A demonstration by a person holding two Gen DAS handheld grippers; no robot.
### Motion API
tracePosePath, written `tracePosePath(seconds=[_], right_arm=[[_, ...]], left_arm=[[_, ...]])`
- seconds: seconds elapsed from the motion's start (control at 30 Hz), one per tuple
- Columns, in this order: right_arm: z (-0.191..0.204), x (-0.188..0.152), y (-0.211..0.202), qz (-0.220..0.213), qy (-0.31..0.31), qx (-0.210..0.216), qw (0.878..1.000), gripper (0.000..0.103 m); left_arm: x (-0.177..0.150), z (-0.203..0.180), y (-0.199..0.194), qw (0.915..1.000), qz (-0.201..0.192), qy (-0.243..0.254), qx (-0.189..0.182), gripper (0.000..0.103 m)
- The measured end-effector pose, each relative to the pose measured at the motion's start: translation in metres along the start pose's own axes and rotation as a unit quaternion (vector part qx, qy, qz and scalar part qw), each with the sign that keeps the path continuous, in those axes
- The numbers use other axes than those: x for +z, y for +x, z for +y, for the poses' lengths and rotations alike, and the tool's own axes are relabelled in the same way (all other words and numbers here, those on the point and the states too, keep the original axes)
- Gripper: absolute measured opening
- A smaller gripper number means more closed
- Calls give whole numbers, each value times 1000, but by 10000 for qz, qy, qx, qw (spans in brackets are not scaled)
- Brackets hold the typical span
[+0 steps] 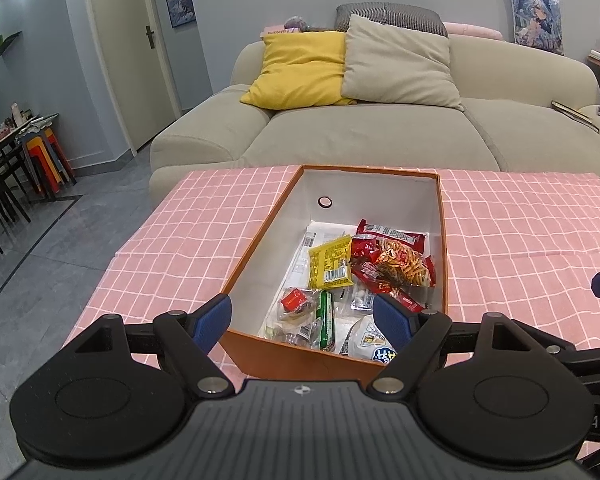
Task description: Organize snacks
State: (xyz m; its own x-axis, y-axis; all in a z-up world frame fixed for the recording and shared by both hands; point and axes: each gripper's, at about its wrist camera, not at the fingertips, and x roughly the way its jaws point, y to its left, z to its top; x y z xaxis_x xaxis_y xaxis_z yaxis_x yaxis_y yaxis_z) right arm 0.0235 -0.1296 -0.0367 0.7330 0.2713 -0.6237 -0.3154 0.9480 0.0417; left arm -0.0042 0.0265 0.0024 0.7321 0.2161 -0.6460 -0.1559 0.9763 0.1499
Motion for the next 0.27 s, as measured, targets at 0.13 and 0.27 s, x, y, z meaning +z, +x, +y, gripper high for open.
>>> tracePosePath(seconds=[0.13, 0.27], right_arm=[[0, 0, 0, -2, -3, 0, 10000, 96], [-1, 0, 0, 2, -7, 1, 10000, 96]], left_arm=[[-1, -1, -1, 10000, -35, 11, -18, 94], [-1, -1, -2, 10000, -90, 18, 8, 94]])
